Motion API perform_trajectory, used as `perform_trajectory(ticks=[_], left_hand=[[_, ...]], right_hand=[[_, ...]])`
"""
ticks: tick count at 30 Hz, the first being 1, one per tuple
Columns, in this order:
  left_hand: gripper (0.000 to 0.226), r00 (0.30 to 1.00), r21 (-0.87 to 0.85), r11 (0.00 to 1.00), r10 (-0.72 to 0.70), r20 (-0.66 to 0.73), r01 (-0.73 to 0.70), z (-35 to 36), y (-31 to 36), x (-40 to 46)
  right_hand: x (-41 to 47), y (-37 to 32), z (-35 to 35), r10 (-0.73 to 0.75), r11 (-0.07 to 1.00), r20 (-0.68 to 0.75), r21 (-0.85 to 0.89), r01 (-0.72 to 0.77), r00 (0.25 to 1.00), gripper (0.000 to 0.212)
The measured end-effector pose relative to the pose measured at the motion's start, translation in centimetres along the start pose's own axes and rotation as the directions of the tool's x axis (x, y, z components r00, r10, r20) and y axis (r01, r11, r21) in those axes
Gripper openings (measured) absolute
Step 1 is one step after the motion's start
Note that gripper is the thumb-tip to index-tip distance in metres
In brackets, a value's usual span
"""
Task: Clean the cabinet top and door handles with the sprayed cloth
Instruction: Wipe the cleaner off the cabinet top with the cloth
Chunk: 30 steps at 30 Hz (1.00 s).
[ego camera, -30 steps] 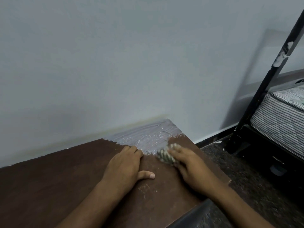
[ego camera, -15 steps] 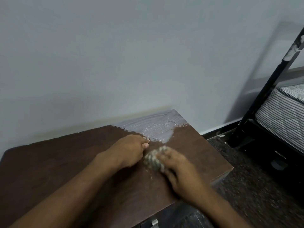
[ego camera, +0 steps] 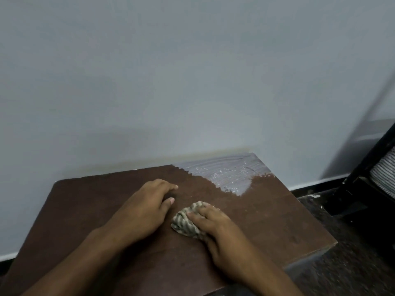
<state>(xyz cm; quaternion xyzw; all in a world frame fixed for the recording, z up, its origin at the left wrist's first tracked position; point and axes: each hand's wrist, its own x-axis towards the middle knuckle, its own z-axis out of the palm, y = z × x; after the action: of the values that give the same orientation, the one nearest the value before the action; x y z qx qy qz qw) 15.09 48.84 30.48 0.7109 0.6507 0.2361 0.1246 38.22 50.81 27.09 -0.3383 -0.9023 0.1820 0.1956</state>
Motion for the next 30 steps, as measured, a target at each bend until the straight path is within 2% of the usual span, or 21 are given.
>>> perform_trajectory(ticks=[2,4,10,15,17,20,22,25,27,30], left_hand=[[0.034,1.0,-0.03,0.999,-0.022,0.013,0.022,0.1,-0.1,-0.1],[0.035,0.999,-0.045,0.998,-0.043,0.002,0.043,-0.1,-0.3,-0.3],[0.035,0.991,0.015,0.994,-0.105,-0.08,0.107,-1.1,-1.0,-0.8],[0.057,0.989,0.112,0.985,-0.124,-0.085,0.133,-1.8,-1.3,-1.2],[0.055,0.987,0.105,0.987,-0.112,-0.115,0.124,-2.1,-1.1,-1.5],[0.042,0.974,0.063,0.992,-0.093,-0.207,0.108,-2.6,-1.2,-1.7],[0.036,0.966,0.013,0.993,-0.112,-0.233,0.118,-2.9,-1.2,-1.6],[0.039,0.974,-0.003,0.994,-0.108,-0.198,0.11,-2.9,-1.0,-1.3],[0.046,0.98,-0.023,0.993,-0.114,-0.164,0.112,-2.7,-0.8,-1.3],[0.052,0.983,-0.046,0.992,-0.125,-0.136,0.119,-2.4,-0.7,-1.3]], right_hand=[[-0.5,0.3,-0.4,-0.048,0.999,0.03,0.008,0.048,0.998,0.049],[0.8,0.7,-0.9,-0.034,0.999,0.025,0.006,0.034,0.999,0.048],[9.6,1.4,1.6,-0.036,0.999,0.027,-0.005,0.036,0.999,0.044],[16.8,0.5,4.0,-0.008,1.0,0.067,-0.028,0.01,0.998,0.049],[17.7,-0.1,4.0,-0.006,0.999,0.066,-0.034,0.008,0.998,0.047],[15.8,-1.0,3.2,-0.009,1.0,0.105,0.008,0.008,0.994,0.045],[12.1,-2.2,2.3,-0.072,0.996,0.115,0.065,0.065,0.991,0.043],[4.0,-3.8,0.4,-0.157,0.984,0.121,0.106,0.145,0.98,0.05],[-1.6,-3.5,-0.7,-0.15,0.983,0.14,0.127,0.133,0.979,0.057],[-4.9,-1.4,-2.1,-0.08,0.989,0.09,0.134,0.068,0.993,0.043]])
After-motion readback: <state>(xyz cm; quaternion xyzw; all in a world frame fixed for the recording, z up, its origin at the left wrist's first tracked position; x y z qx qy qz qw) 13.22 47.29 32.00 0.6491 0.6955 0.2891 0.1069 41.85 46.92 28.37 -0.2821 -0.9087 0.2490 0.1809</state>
